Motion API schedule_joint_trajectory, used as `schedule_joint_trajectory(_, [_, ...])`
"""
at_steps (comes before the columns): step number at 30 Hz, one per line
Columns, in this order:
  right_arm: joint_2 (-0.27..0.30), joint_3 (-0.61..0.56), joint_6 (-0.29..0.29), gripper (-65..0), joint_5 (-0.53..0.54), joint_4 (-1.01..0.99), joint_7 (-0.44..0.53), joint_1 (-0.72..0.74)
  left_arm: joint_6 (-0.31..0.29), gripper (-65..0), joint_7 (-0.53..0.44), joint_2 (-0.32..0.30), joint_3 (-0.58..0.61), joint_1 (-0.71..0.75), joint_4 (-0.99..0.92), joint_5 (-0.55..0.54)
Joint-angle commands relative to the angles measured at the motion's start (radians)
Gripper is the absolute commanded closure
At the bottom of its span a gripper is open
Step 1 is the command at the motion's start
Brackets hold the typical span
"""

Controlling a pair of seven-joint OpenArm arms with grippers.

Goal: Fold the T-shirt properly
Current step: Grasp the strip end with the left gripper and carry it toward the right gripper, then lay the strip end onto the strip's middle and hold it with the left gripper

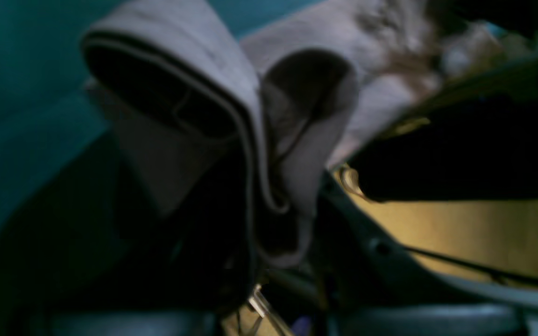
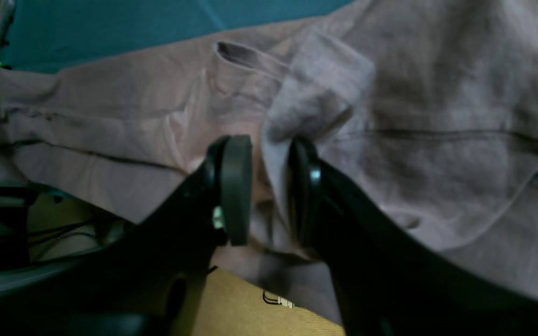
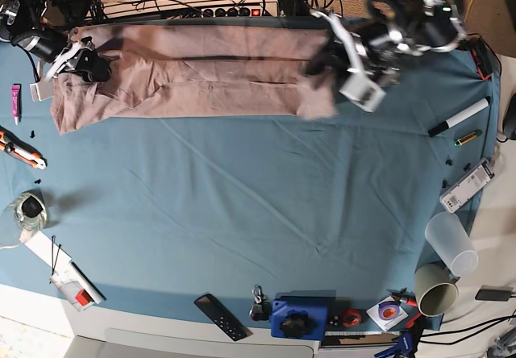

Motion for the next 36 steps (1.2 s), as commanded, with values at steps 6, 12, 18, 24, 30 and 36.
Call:
schedule_joint_trajectory(6, [0.019,0.009,0.001,-15.9,0.02,0.017,0.017,0.003,0.03,0.0,-0.08,0.03,0.245,-0.079,-0.014,0.152])
schedule_joint_trajectory(12, [0.019,0.009,0.001,-15.9,0.02,0.017,0.017,0.003,0.031,0.0,-0.114,0.113,0.436,-0.152,-0.125,0.256])
schedule_joint_trajectory(18, [0.019,0.009,0.001,-15.9,0.02,0.017,0.017,0.003,0.045,0.0,-0.156,0.206,0.523,-0.229,-0.241,0.33])
schedule_joint_trajectory(24, [0.019,0.009,0.001,-15.9,0.02,0.017,0.017,0.003,0.084,0.0,-0.152,0.267,0.572,-0.305,-0.402,0.333])
schedule_joint_trajectory(30, [0.02,0.009,0.001,-15.9,0.016,0.017,0.017,0.003,0.07,-3.2,-0.124,0.302,0.575,-0.327,-0.446,0.333])
schedule_joint_trajectory(36, [0.02,0.009,0.001,-15.9,0.016,0.017,0.017,0.003,0.063,-30.9,-0.117,0.315,0.576,-0.326,-0.444,0.307])
